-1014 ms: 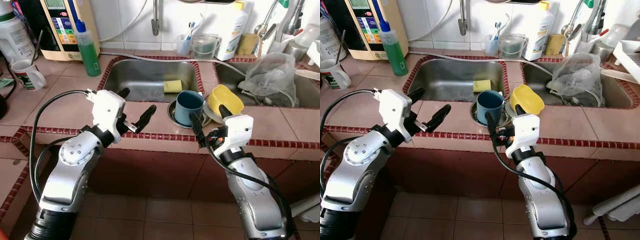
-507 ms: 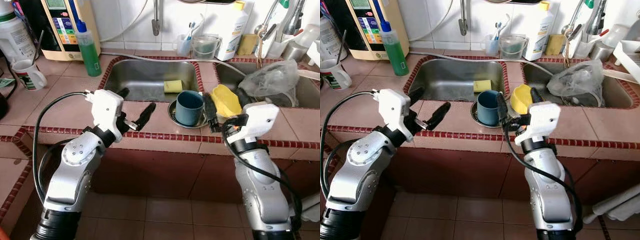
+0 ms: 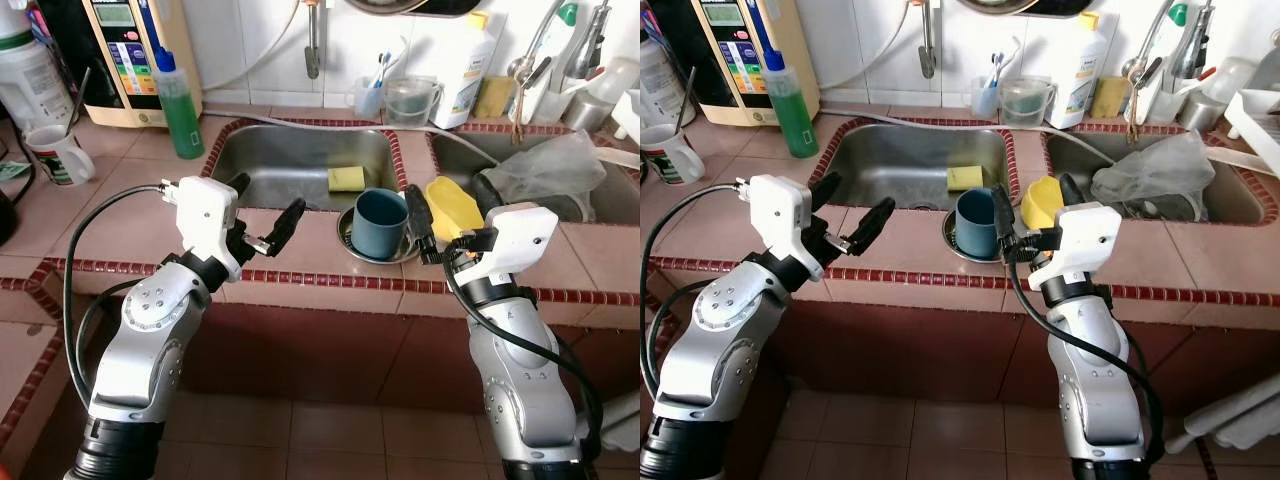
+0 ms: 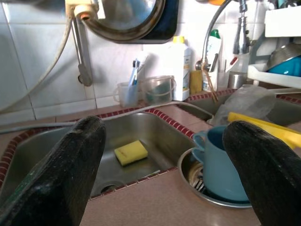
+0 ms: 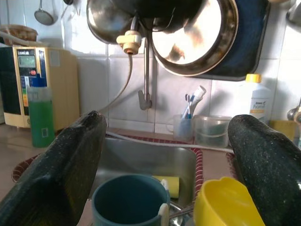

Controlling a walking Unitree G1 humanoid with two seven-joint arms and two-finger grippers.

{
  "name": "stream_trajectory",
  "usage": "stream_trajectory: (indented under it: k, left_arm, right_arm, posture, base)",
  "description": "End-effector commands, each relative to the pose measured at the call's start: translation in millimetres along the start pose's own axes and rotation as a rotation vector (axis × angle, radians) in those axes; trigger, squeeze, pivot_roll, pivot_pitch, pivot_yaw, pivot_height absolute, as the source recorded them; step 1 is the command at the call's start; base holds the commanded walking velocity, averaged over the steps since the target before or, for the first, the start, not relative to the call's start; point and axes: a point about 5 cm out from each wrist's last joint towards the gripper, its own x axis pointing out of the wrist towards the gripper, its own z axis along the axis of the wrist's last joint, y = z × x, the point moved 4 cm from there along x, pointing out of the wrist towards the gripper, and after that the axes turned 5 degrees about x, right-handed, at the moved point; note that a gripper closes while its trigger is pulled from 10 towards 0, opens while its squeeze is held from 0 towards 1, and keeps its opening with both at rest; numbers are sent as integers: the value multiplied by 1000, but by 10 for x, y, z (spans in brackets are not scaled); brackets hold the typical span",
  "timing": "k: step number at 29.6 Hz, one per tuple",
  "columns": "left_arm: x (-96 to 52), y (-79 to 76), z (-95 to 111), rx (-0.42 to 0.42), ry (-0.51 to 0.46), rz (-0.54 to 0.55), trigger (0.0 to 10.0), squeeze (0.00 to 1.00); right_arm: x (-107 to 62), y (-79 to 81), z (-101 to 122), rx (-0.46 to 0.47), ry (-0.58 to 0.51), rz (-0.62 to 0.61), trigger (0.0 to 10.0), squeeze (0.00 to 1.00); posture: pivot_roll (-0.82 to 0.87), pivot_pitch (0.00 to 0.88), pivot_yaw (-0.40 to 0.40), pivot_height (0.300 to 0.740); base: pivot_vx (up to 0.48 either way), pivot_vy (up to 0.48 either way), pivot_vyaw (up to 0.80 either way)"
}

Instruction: Kitchen organization

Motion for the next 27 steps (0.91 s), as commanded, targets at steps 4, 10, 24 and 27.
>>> stream_trajectory:
  k: [4,10,24,27]
  left_arm:
    - [14,35,41,-6,-14,18,10000,0]
    - [18,29,41,-14,-17,16,10000,0]
    - [43,-12,-37,36,65,-40,10000,0]
    - [42,-50,-65,62,79,-77,10000,0]
  right_arm:
    - [20,37,22,7,-11,22,10000,0]
    - [22,39,18,6,-9,27,10000,0]
    - [-85,55,-68,14,45,34,10000,0]
    - [-152,48,-107,8,70,20,10000,0]
  posture:
    - [-77,48,2,740]
    - [-79,46,0,740]
    - [-87,66,9,740]
    - [-95,74,15,740]
  base:
    - [351,0,0]
    - [344,0,0]
    - [67,0,0]
    - [0,0,0]
